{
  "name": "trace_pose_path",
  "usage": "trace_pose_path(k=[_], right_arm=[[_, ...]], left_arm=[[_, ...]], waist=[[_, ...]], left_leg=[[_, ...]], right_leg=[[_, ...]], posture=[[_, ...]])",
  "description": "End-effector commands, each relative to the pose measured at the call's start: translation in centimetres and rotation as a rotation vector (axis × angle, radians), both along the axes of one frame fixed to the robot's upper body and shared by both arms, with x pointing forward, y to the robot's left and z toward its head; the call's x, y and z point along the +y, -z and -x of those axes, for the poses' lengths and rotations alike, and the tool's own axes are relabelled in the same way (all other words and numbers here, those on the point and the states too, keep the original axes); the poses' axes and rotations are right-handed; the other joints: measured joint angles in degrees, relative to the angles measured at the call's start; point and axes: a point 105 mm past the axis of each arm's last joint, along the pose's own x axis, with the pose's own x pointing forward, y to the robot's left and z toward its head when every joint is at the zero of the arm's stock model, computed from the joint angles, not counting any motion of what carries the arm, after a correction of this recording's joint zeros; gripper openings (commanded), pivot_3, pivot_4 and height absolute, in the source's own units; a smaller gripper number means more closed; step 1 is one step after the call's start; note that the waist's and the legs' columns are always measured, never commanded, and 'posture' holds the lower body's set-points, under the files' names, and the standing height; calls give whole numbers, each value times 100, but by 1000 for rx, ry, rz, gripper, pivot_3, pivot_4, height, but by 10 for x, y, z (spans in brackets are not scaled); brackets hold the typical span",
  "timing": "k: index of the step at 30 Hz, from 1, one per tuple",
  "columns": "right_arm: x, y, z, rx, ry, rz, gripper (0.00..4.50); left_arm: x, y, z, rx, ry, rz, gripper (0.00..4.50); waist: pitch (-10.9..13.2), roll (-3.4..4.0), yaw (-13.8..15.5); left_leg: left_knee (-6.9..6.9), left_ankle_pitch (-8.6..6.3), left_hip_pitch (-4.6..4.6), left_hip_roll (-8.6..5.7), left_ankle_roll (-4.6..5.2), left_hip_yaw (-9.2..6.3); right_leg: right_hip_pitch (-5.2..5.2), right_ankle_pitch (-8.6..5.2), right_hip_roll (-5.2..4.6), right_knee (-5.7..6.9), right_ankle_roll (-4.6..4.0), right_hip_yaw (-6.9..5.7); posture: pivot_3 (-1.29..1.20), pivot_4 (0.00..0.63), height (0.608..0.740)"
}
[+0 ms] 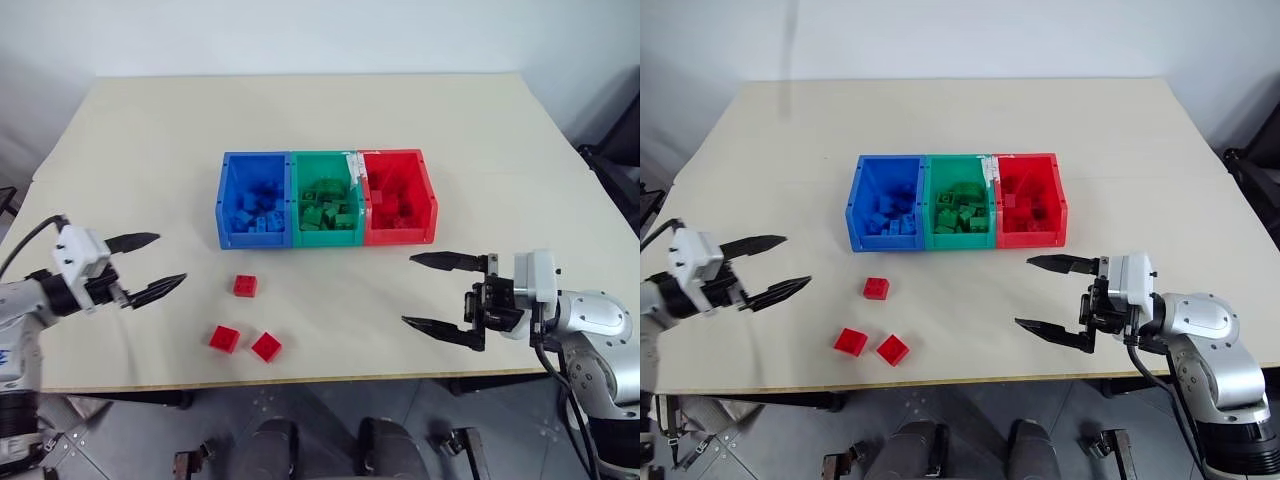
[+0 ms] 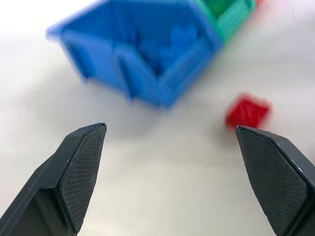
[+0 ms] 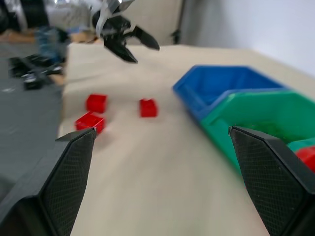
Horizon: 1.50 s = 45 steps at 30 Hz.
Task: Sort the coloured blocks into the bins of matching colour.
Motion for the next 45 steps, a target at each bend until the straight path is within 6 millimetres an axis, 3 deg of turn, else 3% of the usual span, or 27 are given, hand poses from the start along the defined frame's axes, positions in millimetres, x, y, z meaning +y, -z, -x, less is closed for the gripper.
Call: trace_pose_path(k=[1,5,7,8,14,16,19,22,24,35,40,45], right_arm=[[1,-1,1,-4,-41,37,4500],[2,-3,-5,-11,-42,28,4500],[0,-2,-5,-5,-35,34,4500],[-2,-1,-5,5,-30,35,4500],[-15,4,-2,32,-1,68,4500],[-17,5,0,37,3,80,4500],[-24,9,9,62,23,102,4500],[-26,13,18,80,40,115,4500],[-27,14,24,88,61,110,4500],[-25,14,34,97,117,99,4500],[-24,15,35,92,131,93,4500],[-24,16,34,92,134,92,4500]], left_arm=[[14,-12,11,-19,-24,46,4462],[17,-4,19,8,-38,36,4462],[-10,14,38,215,130,-8,4462],[-22,14,41,233,196,-37,4462],[-79,8,40,184,508,-192,4462],[-90,9,41,184,566,-215,4462],[-123,20,49,172,771,-330,4462],[-137,35,53,186,905,-436,4462],[-148,39,45,196,914,-457,4462],[-145,58,19,242,898,-707,4462],[-155,57,20,247,912,-654,4462],[-158,61,24,256,918,-636,3295]], waist=[[1,2,-2],[2,3,-23],[2,2,-38],[2,3,-55],[5,9,7],[6,10,-9],[8,14,-15],[8,16,-8],[8,16,-2],[9,16,-1],[9,16,13],[9,15,6]], left_leg=[[0,-3,1,0,0,2],[-1,-8,1,2,-3,1],[-3,-11,2,3,-4,3],[-4,-15,1,8,-5,3],[3,-20,2,2,-2,-1],[1,-20,3,2,-2,2],[-5,-21,3,5,-3,12],[-4,-22,3,2,-2,31],[-1,-22,3,-3,-1,46],[5,-22,3,-3,1,43],[6,-23,3,1,2,38],[8,-22,3,2,4,33]], right_leg=[[0,0,0,0,0,1],[-1,0,1,0,0,-1],[-3,0,1,0,0,0],[-3,0,4,-2,-1,-1],[8,0,1,-10,-1,0],[7,0,2,-10,-1,0],[2,-1,6,-11,-1,-1],[3,-1,6,-11,-1,-2],[4,-1,9,-13,-1,-2],[5,-1,12,-12,0,-1],[6,-1,11,-11,0,0],[8,0,8,-11,0,-1]], posture=[[0,150,740],[0,150,740],[0,150,740],[0,150,740],[0,150,740],[0,150,740],[0,150,740],[0,150,740],[0,150,740],[0,150,740],[0,150,740],[0,150,740]])
